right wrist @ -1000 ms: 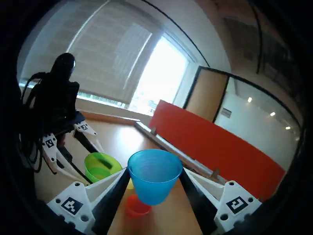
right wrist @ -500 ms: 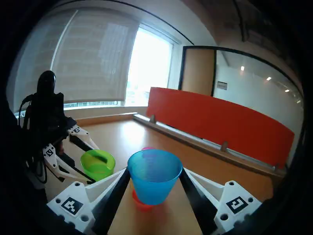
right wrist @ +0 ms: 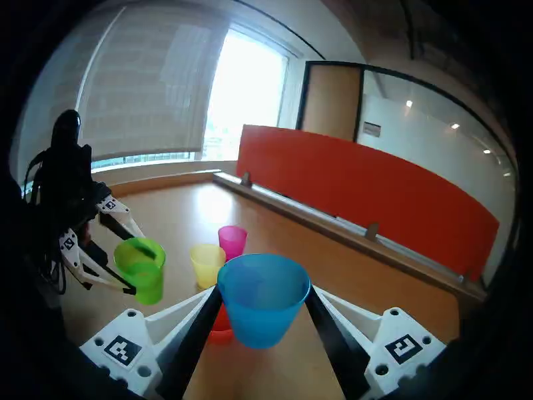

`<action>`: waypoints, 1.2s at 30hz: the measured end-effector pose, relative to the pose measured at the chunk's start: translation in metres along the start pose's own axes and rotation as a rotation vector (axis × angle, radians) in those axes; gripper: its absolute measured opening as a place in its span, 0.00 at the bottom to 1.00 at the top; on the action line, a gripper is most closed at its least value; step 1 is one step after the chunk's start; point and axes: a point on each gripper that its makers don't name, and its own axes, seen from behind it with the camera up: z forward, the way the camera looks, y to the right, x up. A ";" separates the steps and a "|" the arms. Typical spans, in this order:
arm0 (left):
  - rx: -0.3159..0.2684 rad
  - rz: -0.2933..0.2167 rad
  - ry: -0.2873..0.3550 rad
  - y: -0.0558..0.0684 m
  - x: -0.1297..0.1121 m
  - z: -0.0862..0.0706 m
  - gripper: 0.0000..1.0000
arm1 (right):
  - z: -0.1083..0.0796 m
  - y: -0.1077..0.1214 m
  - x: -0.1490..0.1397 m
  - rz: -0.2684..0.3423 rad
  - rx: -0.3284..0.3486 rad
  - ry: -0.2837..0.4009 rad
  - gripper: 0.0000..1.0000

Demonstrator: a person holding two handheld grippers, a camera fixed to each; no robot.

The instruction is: Pour water

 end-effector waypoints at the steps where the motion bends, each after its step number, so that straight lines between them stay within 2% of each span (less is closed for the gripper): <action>1: 0.000 -0.002 -0.005 -0.001 -0.002 0.001 0.84 | 0.002 0.002 -0.001 0.001 0.000 -0.004 0.92; 9: -0.001 -0.022 -0.049 -0.007 -0.021 0.012 0.84 | 0.014 0.014 -0.011 -0.005 -0.005 -0.030 0.92; 21: -0.008 -0.024 -0.114 -0.013 -0.048 0.024 0.83 | 0.027 0.026 -0.020 -0.005 -0.008 -0.058 0.92; 36: -0.030 -0.020 -0.184 -0.009 -0.071 0.030 0.84 | 0.033 0.029 -0.032 -0.002 -0.004 -0.088 0.92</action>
